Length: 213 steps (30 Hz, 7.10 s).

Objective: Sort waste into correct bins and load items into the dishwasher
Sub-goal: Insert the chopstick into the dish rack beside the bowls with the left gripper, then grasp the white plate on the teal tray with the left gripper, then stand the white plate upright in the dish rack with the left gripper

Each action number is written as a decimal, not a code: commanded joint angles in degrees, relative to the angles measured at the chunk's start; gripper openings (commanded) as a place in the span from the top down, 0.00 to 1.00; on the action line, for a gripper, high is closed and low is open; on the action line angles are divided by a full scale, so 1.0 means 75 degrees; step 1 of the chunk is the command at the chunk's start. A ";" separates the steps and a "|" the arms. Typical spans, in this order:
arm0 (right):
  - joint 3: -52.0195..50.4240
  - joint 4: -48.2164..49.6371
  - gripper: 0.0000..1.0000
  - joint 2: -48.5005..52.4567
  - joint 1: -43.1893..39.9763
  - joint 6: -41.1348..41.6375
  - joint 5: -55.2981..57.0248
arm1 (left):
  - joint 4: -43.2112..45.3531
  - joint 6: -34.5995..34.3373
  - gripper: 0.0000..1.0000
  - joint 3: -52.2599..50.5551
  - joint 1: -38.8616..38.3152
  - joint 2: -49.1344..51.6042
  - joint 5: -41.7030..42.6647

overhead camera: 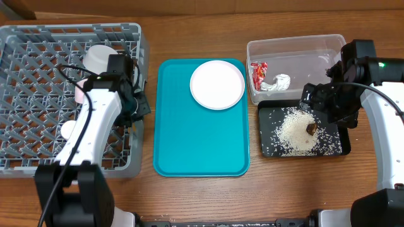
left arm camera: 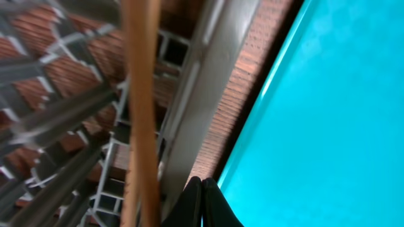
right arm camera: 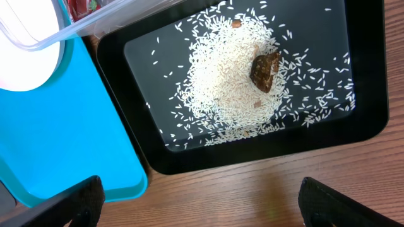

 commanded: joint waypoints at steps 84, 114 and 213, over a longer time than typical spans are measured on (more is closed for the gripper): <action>0.0172 -0.0047 0.00 -0.0125 -0.0020 -0.0003 0.0052 | 0.1008 -0.1279 0.92 0.0111 0.0224 0.0449 -0.1294; 0.0172 -0.0085 0.00 -0.0125 -0.0020 -0.0003 0.0050 | 0.1422 0.1035 0.65 0.0650 -0.1947 -0.1358 0.1148; -0.0050 0.2422 0.00 -0.0283 0.1303 -0.0350 -0.0006 | -0.4147 0.1818 0.01 0.3360 0.0758 -0.0921 0.0446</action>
